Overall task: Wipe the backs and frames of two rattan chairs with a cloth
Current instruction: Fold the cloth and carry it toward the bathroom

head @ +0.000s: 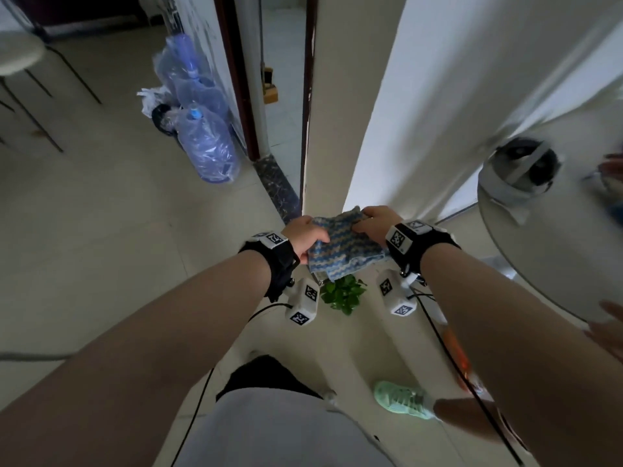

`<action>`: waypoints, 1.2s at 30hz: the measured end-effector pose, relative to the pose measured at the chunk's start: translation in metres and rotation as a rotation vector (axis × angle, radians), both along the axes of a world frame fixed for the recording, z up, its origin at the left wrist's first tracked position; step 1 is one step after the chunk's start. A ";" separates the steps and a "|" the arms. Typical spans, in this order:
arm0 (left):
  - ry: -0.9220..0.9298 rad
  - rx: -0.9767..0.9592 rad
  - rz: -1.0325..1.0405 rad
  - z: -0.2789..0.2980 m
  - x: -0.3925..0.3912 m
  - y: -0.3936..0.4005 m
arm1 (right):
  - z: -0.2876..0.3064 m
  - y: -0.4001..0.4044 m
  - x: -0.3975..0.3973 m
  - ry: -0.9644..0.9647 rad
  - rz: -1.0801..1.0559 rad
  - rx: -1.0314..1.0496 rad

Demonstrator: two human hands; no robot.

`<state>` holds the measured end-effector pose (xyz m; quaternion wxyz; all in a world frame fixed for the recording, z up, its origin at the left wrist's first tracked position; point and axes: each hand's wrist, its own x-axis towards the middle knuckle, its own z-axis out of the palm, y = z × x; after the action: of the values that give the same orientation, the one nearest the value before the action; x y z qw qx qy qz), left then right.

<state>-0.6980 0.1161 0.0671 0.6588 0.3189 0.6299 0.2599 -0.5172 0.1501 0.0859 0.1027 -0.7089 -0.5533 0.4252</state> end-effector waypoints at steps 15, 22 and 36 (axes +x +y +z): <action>0.103 0.027 0.049 0.006 -0.001 0.074 | 0.003 0.076 0.003 -0.027 0.182 -0.035; 0.164 0.031 0.212 0.013 -0.006 0.067 | 0.014 0.093 -0.017 -0.050 0.398 0.023; 0.270 0.037 0.303 -0.014 0.023 0.021 | -0.011 0.070 0.005 -0.117 0.633 -0.014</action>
<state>-0.6753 0.1368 0.0536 0.5160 0.2645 0.7483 0.3224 -0.5120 0.2201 0.0744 -0.0714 -0.5256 -0.7483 0.3984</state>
